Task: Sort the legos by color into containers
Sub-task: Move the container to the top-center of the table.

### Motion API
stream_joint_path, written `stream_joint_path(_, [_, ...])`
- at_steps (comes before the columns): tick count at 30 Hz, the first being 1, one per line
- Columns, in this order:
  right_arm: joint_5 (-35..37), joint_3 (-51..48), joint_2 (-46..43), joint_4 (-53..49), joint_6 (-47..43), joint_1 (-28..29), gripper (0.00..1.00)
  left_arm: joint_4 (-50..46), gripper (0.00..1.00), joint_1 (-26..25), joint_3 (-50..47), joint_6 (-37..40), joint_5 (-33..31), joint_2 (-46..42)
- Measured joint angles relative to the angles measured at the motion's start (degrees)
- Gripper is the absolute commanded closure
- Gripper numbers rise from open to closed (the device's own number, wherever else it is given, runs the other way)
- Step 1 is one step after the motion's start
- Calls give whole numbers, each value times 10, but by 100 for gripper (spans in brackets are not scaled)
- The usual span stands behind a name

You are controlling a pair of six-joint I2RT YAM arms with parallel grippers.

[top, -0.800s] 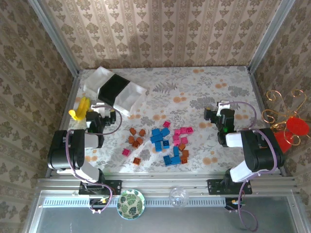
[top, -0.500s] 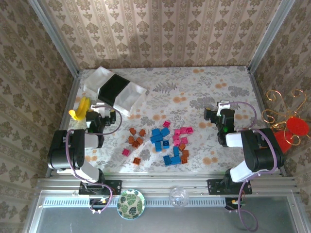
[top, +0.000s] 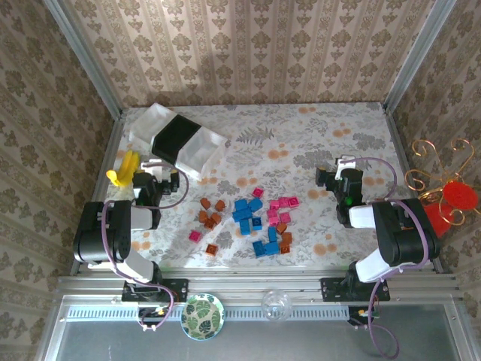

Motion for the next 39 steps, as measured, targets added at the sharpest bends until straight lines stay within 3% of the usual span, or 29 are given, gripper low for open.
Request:
stream_joint_path(16, [-1, 0, -2, -2, 0, 0, 0, 0, 0, 0, 0, 0, -5, -3])
stream_joint_path(25, [-6, 78, -103, -159, 14, 3, 0, -67, 0, -34, 0, 0, -83, -147])
stream_joint_path(30, [30, 88, -131, -227, 40, 27, 0, -112, 0, -59, 19, -16, -109, -198])
stream_joint_path(35, [66, 113, -150, -303, 118, 47, 0, -115, 0, -38, 29, -144, -110, -237])
stream_joint_path(39, [60, 158, -150, -386, 249, 17, 2, -167, 0, 47, 45, -323, -41, -238])
